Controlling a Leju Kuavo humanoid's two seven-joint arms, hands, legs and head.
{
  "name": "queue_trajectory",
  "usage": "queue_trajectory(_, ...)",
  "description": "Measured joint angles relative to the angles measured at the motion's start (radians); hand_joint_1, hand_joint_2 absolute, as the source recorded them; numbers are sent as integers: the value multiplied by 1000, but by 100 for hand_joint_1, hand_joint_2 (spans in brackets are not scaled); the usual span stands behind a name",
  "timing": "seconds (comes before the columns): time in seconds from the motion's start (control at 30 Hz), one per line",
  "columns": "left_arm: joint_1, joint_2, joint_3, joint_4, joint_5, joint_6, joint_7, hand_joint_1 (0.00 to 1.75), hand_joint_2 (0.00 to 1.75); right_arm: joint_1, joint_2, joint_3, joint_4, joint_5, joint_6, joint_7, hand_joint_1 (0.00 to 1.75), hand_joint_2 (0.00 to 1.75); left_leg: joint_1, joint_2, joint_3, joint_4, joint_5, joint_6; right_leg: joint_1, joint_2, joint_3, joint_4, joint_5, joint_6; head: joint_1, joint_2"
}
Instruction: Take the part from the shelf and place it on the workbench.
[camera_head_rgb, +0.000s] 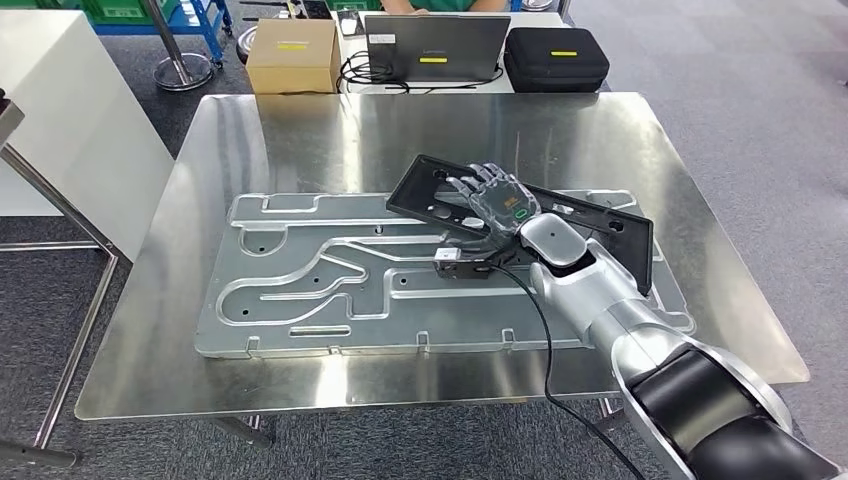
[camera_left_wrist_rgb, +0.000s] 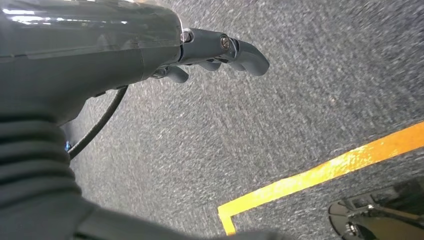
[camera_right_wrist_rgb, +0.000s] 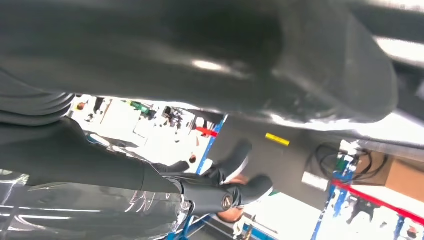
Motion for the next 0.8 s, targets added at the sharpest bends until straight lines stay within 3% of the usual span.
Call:
queue_trajectory(0.03,1,0,2,0,3,0,-2,0,0,-17,1,-8,-14,2,22,1,0,0,-2,0,-6,1,4,0,0,0,6,3,7,-2,0,0)
queue_trajectory(0.07,2,0,3,0,7,-1,-4,0,0,-39,2,-18,-31,3,46,0,0,0,-3,1,-12,2,8,-1,1,1,31,-33,30,-5,0,0)
queue_trajectory(0.17,7,0,8,0,14,-3,-8,0,0,-118,3,-65,-105,-4,107,-4,0,0,-9,4,-24,4,23,-9,9,3,144,-229,98,-21,0,0)
queue_trajectory(0.2,10,-1,10,0,15,-4,-8,0,0,-142,5,-85,-130,-9,122,-6,0,0,-9,6,-26,3,29,-14,13,4,160,-265,106,-25,0,0)
queue_trajectory(0.3,17,-1,20,0,17,-6,-7,0,0,-181,7,-138,-193,-24,149,-15,0,0,-5,8,-30,-3,44,-33,14,7,154,-286,126,-37,0,0)
queue_trajectory(0.37,22,-1,23,0,18,-8,-6,0,0,-187,7,-164,-230,-35,154,-14,0,0,-4,9,-44,30,-1,-43,8,9,144,-296,149,-50,0,0)
queue_trajectory(0.43,26,0,23,0,18,-10,-7,0,0,-188,3,-190,-262,-46,157,-9,0,0,1,9,-75,142,-97,-49,5,15,122,-298,170,-56,0,0)
queue_trajectory(0.47,28,0,23,0,17,-12,-8,0,0,-185,0,-204,-275,-51,157,-8,0,0,4,9,-88,209,-135,-52,4,18,109,-297,180,-56,0,0)
queue_trajectory(0.5,29,0,23,0,16,-13,-10,0,0,-179,-3,-219,-286,-54,157,-6,0,0,7,9,-92,261,-156,-55,4,21,97,-297,190,-55,0,0)
queue_trajectory(0.53,29,0,23,0,15,-14,-12,0,0,-170,-7,-235,-296,-55,156,-3,0,0,9,9,-81,281,-154,-58,3,25,84,-295,199,-53,0,0)
queue_trajectory(0.57,29,1,23,0,14,-15,-12,0,0,-159,-9,-250,-304,-55,155,-1,0,0,11,9,-53,264,-135,-59,2,30,72,-293,208,-51,0,0)
queue_trajectory(0.63,28,2,23,0,13,-16,-13,0,0,-141,-12,-278,-320,-52,152,2,0,0,13,10,41,145,-98,-57,0,37,49,-286,222,-43,0,0)
queue_trajectory(0.7,24,4,23,0,13,-16,-13,0,0,-135,-16,-297,-335,-50,149,2,0,0,8,10,116,29,-102,-52,1,42,32,-279,235,-31,0,0)
queue_trajectory(0.73,22,4,23,0,13,-16,-14,0,0,-133,-18,-304,-341,-49,148,2,0,0,4,10,131,2,-110,-48,2,43,26,-278,242,-25,0,0)
queue_trajectory(0.8,21,4,23,0,13,-17,-15,0,0,-129,-20,-315,-347,-45,147,3,0,0,1,13,125,-9,-103,-36,2,45,21,-281,259,-11,0,0)
